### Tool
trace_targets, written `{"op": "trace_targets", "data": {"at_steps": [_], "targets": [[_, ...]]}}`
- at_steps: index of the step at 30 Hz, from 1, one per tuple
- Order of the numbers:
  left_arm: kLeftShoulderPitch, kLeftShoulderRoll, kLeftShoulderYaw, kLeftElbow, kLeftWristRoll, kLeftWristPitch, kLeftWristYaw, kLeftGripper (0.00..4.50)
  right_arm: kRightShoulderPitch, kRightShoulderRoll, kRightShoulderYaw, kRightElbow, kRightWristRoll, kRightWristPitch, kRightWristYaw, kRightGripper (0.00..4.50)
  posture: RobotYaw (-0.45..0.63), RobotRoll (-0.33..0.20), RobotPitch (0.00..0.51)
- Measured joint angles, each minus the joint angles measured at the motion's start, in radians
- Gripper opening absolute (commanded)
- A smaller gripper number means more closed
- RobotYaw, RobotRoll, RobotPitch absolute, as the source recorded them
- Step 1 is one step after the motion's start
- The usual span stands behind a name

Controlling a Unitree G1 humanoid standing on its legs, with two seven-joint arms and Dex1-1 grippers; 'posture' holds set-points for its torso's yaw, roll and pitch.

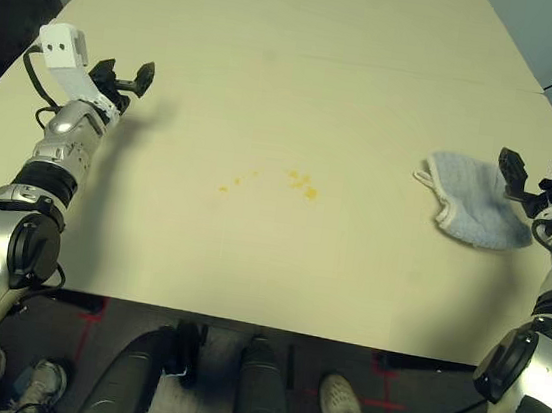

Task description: Wipe the water off the table with a rag.

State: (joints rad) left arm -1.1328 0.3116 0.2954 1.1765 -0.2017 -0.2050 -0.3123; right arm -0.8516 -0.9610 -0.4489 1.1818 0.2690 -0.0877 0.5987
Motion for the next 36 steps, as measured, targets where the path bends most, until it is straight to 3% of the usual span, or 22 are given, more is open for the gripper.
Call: {"op": "trace_targets", "data": {"at_steps": [12,23,31,34,36], "targets": [[-0.035,-0.001,-0.002,0.000,-0.002,0.030,-0.045,4.50,0.009,-0.003,0.011,-0.012,-0.006,0.029,-0.004,4.48,-0.14,0.000,0.262],[-0.062,0.026,-0.107,-0.012,0.016,0.211,-0.484,4.50,0.089,-0.025,0.151,-0.251,-0.087,0.353,0.056,4.48,-0.15,0.000,0.234],[-0.111,0.040,-0.212,-0.137,0.016,0.433,-0.792,4.50,0.090,-0.026,0.185,-0.262,-0.117,0.435,0.033,4.48,-0.15,0.000,0.233],[-0.113,0.054,-0.263,-0.210,0.019,0.526,-0.871,4.50,0.070,-0.021,0.195,-0.220,-0.128,0.444,0.032,3.92,-0.14,0.000,0.234],[-0.111,0.063,-0.287,-0.256,0.020,0.564,-0.901,4.50,0.056,-0.013,0.200,-0.198,-0.131,0.446,0.032,3.33,-0.14,0.000,0.235]]}}
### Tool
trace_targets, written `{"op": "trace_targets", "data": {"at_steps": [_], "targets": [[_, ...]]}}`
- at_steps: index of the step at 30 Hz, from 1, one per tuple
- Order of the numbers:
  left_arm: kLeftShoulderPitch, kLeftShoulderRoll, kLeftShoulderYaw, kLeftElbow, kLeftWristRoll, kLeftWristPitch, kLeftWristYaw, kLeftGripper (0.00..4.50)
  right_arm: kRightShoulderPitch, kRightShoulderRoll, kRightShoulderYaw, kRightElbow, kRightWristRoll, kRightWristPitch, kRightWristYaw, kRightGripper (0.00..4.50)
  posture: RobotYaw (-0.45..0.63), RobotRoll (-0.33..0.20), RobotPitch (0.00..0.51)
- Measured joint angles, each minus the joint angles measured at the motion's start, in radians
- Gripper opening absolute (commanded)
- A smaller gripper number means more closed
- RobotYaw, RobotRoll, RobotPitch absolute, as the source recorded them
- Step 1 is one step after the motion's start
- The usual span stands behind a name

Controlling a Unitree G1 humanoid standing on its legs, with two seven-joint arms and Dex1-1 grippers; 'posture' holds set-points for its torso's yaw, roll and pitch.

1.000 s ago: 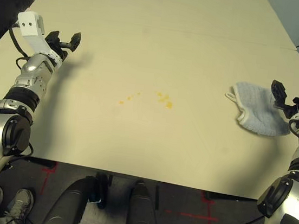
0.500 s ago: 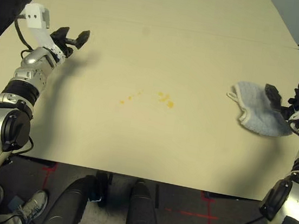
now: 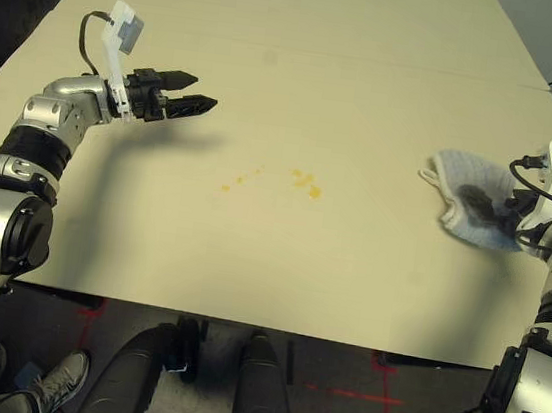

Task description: Wipe the water off the table with a rag.

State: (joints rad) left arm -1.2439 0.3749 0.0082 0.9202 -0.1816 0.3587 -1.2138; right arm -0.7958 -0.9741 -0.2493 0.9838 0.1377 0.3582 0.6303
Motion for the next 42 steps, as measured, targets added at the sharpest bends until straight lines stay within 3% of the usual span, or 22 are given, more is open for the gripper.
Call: {"op": "trace_targets", "data": {"at_steps": [8,11,16,23,27,35,42], "targets": [[0.042,0.002,-0.036,-0.119,-0.001,0.053,-0.009,4.50,-0.044,0.015,0.014,0.045,-0.014,0.015,-0.018,0.74,-0.14,0.000,0.235],[0.079,0.003,-0.065,-0.158,0.001,0.053,-0.012,4.50,-0.054,0.015,0.014,0.042,-0.017,0.029,-0.031,0.21,-0.14,0.000,0.236],[0.091,0.013,-0.087,-0.202,0.002,0.054,-0.016,4.50,-0.045,0.015,0.031,-0.179,-0.006,0.193,0.002,0.21,-0.14,0.000,0.239],[0.091,0.030,-0.102,-0.237,0.000,0.068,-0.032,4.50,0.079,0.043,0.074,-0.870,0.133,0.681,0.065,0.21,-0.17,0.000,0.247],[0.091,0.029,-0.107,-0.239,0.000,0.068,-0.034,4.50,0.112,0.110,0.124,-1.090,0.212,0.855,0.061,0.21,-0.17,0.000,0.250],[0.090,0.017,-0.108,-0.234,-0.001,0.069,-0.034,4.50,0.083,0.244,0.228,-1.295,0.300,1.013,0.029,0.21,-0.17,0.000,0.252],[0.090,0.008,-0.109,-0.231,-0.001,0.069,-0.033,4.50,0.055,0.290,0.295,-1.261,0.310,1.001,0.007,0.20,-0.17,0.000,0.254]]}}
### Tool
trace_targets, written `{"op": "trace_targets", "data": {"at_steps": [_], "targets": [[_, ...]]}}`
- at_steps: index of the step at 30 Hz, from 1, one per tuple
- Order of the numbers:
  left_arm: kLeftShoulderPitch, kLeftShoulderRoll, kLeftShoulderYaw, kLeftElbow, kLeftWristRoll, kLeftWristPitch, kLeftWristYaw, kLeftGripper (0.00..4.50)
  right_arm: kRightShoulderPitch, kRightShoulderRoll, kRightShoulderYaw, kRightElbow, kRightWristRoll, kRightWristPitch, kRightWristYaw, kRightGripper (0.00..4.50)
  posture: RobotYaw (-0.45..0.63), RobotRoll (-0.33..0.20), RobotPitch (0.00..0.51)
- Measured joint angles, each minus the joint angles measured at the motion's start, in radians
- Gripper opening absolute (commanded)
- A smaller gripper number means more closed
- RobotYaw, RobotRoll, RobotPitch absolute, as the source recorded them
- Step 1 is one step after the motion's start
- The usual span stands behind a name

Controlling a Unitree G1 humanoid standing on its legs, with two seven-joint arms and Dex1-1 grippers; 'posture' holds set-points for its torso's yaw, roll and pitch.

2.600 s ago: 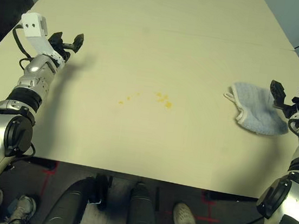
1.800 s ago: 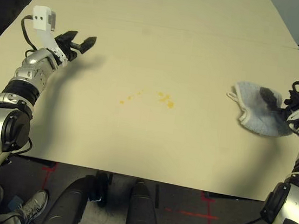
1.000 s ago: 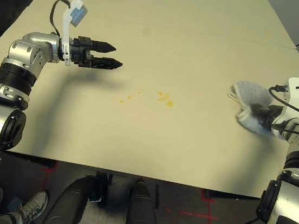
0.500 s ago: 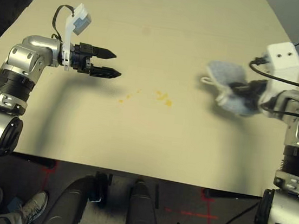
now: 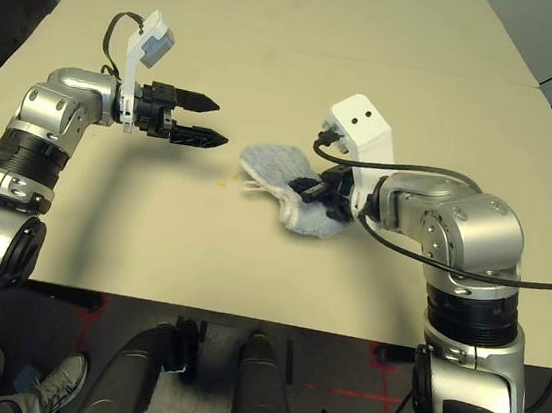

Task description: Wipe the water off the table with a rag.

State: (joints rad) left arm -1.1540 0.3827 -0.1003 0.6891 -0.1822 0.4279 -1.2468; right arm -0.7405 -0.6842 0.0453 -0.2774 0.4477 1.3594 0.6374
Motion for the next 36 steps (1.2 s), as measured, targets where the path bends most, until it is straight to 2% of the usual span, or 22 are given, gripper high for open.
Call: {"op": "trace_targets", "data": {"at_steps": [9,23,36], "targets": [[0.002,-0.006,-0.004,-0.002,0.000,0.009,0.002,4.50,-0.001,0.020,0.030,0.233,-0.048,-0.161,-0.006,0.20,-0.17,0.000,0.254],[0.006,-0.006,-0.004,-0.014,-0.001,0.023,0.003,4.50,-0.065,0.010,-0.017,0.527,-0.123,-0.367,-0.055,0.20,-0.16,0.000,0.258],[0.021,-0.008,-0.004,-0.015,-0.001,0.029,0.004,4.50,-0.123,-0.010,-0.045,0.682,-0.222,-0.463,-0.118,0.20,-0.17,0.000,0.261]]}}
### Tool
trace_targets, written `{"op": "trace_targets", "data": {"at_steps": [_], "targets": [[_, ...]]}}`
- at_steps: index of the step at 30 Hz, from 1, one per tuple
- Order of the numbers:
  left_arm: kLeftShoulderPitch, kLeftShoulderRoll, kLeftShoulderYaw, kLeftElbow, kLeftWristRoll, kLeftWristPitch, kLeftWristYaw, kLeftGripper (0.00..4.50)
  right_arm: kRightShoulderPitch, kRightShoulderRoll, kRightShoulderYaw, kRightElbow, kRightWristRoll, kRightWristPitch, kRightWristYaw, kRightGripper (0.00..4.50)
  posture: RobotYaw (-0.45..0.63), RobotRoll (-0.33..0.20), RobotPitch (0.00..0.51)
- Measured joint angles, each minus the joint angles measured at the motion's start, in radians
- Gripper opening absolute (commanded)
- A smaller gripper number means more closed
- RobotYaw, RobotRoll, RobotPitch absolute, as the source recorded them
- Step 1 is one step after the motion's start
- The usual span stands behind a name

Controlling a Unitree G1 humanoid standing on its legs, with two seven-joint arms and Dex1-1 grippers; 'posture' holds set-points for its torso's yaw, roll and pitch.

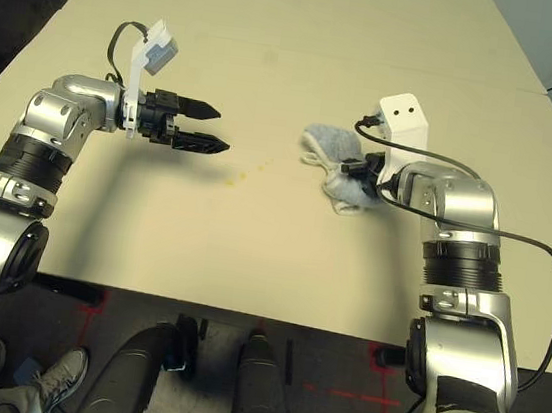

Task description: Wipe the water off the table with a rag.

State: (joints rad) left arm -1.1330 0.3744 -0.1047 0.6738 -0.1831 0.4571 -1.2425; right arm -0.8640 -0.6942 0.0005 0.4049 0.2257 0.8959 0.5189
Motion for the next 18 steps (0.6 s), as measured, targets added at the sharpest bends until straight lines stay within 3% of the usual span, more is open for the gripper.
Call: {"op": "trace_targets", "data": {"at_steps": [5,11,18], "targets": [[0.003,-0.001,-0.001,-0.002,0.000,0.000,0.000,4.50,-0.053,0.000,-0.006,0.090,-0.043,-0.038,-0.043,0.20,-0.17,0.000,0.260],[0.004,-0.002,-0.001,-0.002,-0.001,-0.001,0.009,4.50,-0.093,0.024,-0.085,0.111,-0.054,-0.124,-0.125,0.20,-0.16,0.000,0.258],[-0.014,-0.002,0.012,0.038,-0.006,-0.016,0.019,4.50,-0.126,0.062,-0.110,-0.104,0.014,0.034,-0.091,0.20,-0.16,0.000,0.254]]}}
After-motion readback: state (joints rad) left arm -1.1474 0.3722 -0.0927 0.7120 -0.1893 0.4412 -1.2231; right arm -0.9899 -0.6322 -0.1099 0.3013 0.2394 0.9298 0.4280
